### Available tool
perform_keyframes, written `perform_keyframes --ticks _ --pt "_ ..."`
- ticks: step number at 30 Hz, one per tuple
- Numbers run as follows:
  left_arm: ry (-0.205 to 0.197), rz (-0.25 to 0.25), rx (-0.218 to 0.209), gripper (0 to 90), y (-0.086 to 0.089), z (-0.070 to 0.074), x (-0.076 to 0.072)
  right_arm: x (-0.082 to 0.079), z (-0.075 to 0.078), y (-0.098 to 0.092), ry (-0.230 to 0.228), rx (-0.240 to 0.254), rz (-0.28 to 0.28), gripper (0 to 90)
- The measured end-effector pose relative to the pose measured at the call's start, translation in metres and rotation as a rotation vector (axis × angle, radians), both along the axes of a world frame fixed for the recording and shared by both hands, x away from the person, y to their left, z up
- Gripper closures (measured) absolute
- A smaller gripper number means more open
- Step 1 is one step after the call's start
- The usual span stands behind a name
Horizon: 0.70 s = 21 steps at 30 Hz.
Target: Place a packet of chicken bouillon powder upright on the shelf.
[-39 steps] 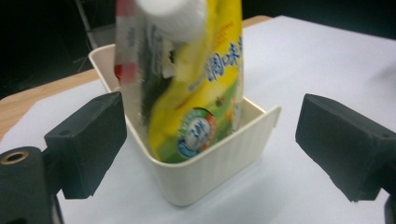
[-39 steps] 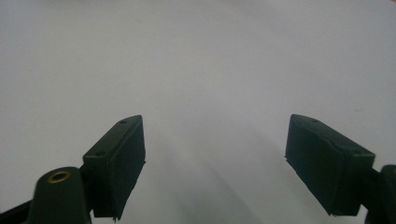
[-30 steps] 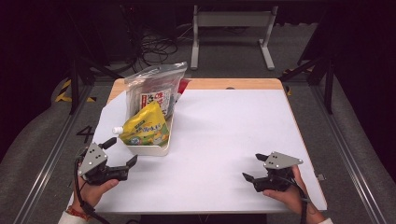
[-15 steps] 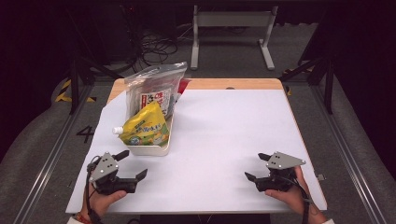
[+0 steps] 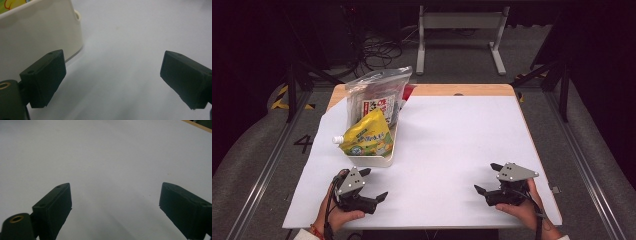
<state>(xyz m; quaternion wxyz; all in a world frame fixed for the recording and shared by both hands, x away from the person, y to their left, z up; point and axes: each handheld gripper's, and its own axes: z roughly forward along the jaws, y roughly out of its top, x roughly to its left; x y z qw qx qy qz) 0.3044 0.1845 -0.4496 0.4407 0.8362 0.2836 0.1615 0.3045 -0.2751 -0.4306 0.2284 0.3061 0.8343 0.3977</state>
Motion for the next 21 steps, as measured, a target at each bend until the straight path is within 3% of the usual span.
perform_keyframes --ticks 5,13,21 --pt "0.009 0.003 -0.016 9.0 0.0006 0.0004 0.0022 -0.0021 0.0003 0.0007 -0.005 -0.004 -0.001 9.6" --pt "0.030 -0.003 0.018 8.5 -0.0025 -0.0025 0.0054 -0.0010 -0.0014 -0.0027 0.003 0.004 -0.019 9.5" --pt "0.019 -0.010 0.031 8.5 -0.0028 -0.0020 0.0062 -0.0034 -0.0020 -0.0008 -0.001 -0.012 -0.017 9.7"
